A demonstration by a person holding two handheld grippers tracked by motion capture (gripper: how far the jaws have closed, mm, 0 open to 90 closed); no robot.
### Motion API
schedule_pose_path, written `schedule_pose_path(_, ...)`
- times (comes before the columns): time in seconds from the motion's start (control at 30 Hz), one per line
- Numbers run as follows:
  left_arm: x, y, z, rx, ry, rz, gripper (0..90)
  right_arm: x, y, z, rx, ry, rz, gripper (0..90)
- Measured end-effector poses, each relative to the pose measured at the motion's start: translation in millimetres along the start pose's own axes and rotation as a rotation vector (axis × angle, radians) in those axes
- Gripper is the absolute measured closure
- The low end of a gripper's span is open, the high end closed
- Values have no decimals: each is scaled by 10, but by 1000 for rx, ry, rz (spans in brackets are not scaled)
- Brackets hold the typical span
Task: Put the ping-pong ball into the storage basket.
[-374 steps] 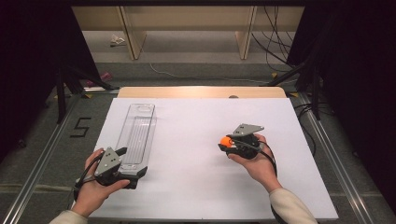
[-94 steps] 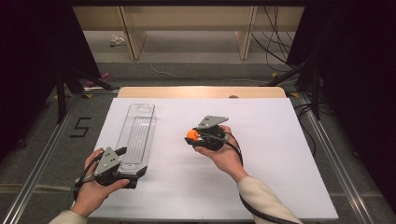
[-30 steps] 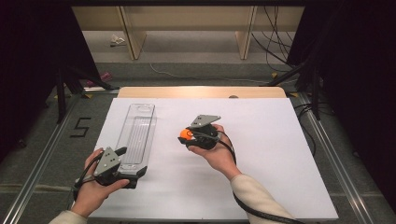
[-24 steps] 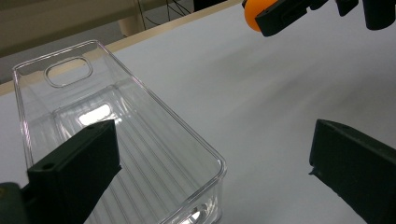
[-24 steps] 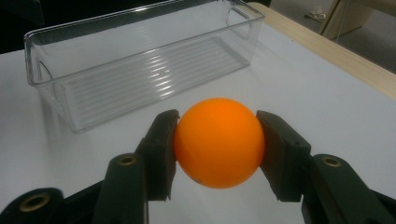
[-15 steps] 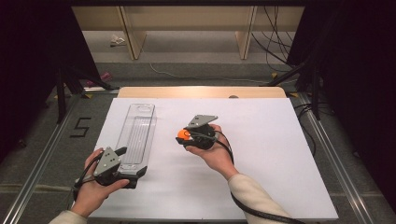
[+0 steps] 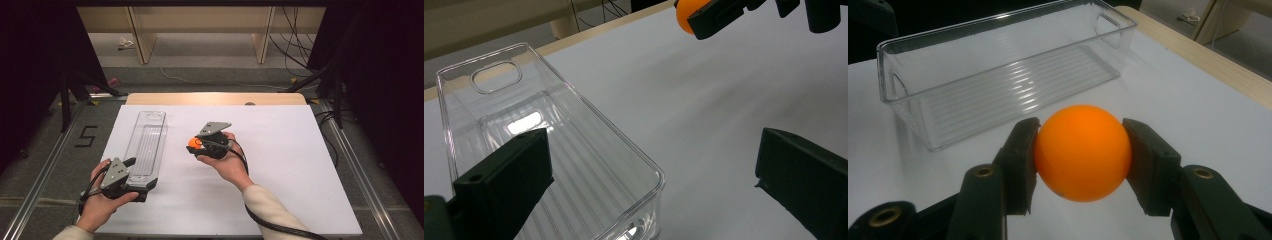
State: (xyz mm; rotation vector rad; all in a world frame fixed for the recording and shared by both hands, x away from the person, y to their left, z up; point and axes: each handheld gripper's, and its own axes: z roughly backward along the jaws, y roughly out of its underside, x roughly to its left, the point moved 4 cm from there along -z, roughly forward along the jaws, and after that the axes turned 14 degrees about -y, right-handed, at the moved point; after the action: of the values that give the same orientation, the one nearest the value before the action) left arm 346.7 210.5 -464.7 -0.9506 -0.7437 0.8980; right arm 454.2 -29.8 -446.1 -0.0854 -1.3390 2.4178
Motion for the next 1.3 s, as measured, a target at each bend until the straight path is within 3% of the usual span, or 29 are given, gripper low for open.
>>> schedule_pose_path(1.3,-4,-4,0,-2,3,-4,12,18,-139,-136,-2,-12,9,513)
